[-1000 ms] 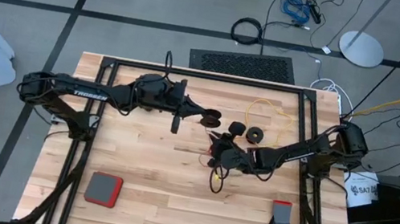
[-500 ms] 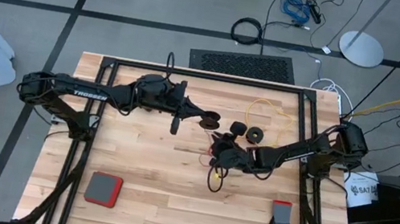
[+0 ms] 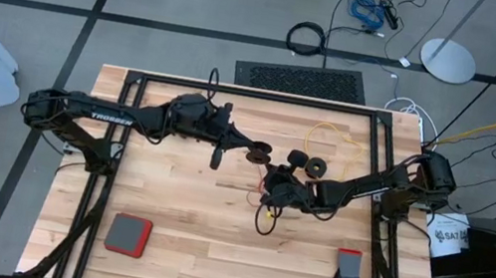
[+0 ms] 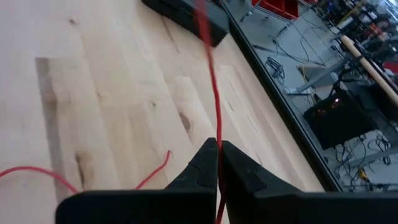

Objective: Coil cords
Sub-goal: Coil the red wire onto the black spool

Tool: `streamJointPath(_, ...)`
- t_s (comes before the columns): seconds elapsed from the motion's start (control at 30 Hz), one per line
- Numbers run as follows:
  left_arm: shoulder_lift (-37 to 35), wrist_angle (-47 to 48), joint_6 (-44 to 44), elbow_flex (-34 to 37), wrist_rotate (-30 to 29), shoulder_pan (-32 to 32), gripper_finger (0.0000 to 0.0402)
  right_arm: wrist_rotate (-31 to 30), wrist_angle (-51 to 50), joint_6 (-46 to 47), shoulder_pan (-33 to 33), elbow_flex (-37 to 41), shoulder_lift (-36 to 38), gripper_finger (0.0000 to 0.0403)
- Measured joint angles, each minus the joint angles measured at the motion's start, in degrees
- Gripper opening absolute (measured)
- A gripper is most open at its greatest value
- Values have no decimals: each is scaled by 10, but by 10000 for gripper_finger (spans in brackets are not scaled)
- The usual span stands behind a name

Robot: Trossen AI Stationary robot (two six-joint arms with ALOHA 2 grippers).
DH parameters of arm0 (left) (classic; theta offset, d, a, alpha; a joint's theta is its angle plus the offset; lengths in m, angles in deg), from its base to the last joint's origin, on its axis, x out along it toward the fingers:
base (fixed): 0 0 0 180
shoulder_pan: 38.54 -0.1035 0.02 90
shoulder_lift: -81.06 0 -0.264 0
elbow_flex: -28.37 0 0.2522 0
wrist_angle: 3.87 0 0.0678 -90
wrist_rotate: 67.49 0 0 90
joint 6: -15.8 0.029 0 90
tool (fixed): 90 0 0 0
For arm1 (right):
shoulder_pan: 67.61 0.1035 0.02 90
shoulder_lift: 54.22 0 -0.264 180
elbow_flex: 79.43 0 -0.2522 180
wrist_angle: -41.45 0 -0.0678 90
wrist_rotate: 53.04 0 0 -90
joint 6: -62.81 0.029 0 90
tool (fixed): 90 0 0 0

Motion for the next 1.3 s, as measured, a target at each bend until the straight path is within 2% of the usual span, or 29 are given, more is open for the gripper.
streamJointPath(0.3,0,135,77,0,0,-4,0,-16,-5,49,0,0,10,0)
streamJointPath(0.5,0,180,106,0,-3,-4,0,-16,-27,75,0,0,33,0)
streamJointPath(0.7,0,222,149,0,-98,-4,0,-11,-30,81,10,0,49,0)
streamJointPath(1.0,13,197,178,0,-162,6,0,-5,12,80,10,0,52,0)
streamJointPath(1.13,42,153,193,0,-215,23,0,26,69,60,3,0,52,0)
streamJointPath(1.3,75,75,218,0,-276,41,0,36,105,46,-5,0,52,0)
